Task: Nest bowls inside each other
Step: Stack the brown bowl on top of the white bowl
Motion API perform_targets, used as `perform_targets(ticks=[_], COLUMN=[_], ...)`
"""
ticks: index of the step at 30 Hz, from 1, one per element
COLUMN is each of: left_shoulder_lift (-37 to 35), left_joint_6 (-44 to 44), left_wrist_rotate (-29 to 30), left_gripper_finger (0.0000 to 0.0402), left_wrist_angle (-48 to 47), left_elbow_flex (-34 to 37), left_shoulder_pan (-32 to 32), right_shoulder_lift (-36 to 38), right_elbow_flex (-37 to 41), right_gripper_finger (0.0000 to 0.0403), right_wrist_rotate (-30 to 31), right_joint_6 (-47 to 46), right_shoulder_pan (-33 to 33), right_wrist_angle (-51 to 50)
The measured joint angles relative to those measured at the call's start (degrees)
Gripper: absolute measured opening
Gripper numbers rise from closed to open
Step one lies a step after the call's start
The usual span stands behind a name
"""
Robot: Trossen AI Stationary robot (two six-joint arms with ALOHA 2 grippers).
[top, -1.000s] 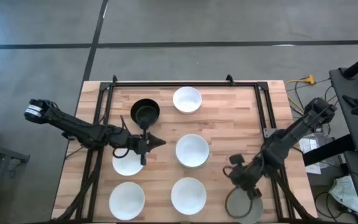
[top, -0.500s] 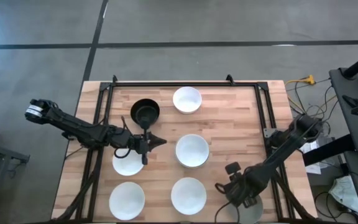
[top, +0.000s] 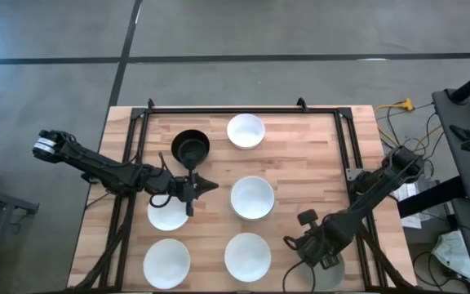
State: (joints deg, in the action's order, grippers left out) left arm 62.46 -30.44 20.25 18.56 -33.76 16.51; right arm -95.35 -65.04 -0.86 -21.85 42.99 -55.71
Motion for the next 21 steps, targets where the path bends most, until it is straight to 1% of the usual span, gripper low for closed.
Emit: perform_targets(ticks=[6, 10, 16, 21], left_shoulder_lift=[0.0, 0.0, 0.0, -0.02], left_joint_6=[0.04, 0.05, 0.04, 0.07], left_wrist_rotate=[0.0, 0.0, 0.0, 0.01], left_gripper_finger=[0.0001, 0.0001, 0.0001, 0.0001], left_wrist_angle=[-0.08, -0.13, -0.33, -1.79], left_elbow_flex=[0.23, 0.31, 0.42, 0.56], left_shoulder_pan=[0.0, 0.0, 0.0, 0.0], right_shoulder_lift=[3.53, 7.67, 15.48, 21.74], right_elbow_flex=[-1.98, -2.61, -2.74, -2.54], right_gripper_finger=[0.0009, 0.0009, 0.0009, 0.0009], right_wrist_rotate=[0.06, 2.83, 5.45, 5.49], right_joint_6=[0.87, 3.54, 6.54, 8.76], right_shoulder_pan=[-3.48, -6.93, -14.3, -22.37], right_wrist_angle=[-8.81, -11.81, -11.84, -10.11])
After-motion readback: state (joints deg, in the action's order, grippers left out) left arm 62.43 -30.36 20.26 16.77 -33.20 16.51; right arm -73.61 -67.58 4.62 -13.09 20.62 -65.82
